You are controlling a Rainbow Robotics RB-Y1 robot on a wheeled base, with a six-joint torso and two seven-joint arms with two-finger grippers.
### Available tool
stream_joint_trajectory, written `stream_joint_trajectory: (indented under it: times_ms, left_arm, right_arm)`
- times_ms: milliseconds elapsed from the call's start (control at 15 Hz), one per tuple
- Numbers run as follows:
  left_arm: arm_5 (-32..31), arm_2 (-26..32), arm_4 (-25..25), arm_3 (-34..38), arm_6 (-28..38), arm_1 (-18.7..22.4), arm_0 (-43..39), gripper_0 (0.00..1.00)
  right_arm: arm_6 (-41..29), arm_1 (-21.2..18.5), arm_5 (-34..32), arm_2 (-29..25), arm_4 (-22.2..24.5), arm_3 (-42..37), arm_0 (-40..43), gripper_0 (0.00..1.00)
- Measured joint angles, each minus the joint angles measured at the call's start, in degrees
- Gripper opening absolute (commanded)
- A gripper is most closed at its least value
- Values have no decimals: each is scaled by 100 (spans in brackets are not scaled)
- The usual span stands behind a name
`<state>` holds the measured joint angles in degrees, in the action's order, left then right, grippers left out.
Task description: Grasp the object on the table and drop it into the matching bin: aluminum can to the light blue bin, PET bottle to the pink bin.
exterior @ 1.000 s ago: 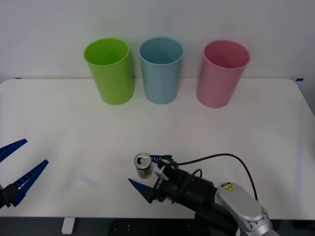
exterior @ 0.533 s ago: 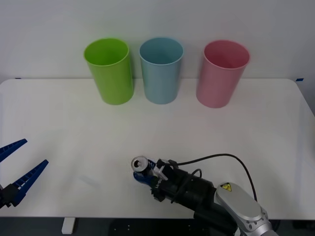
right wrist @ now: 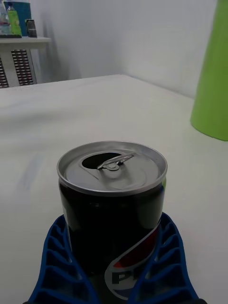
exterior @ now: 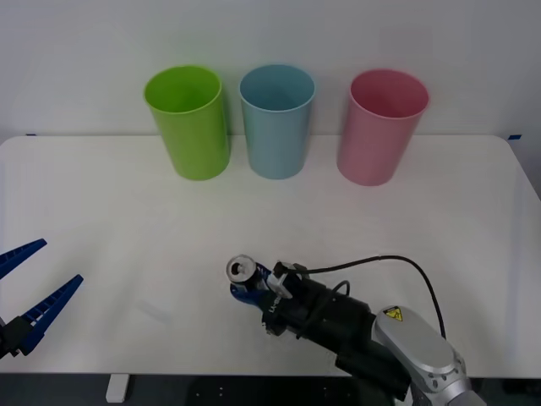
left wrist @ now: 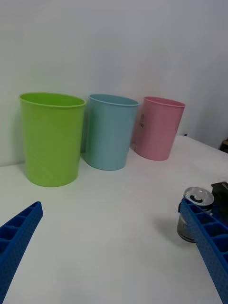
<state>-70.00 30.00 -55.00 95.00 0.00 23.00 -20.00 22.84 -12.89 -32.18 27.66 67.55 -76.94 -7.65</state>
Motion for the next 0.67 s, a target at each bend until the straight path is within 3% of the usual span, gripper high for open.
stream_joint_trajectory:
  times_ms: [667]
  left_arm:
    - [0, 0, 0, 0, 0, 0, 0, 100]
  right_arm:
    - [-1532, -356, 20, -649, -57, -951, 7, 0]
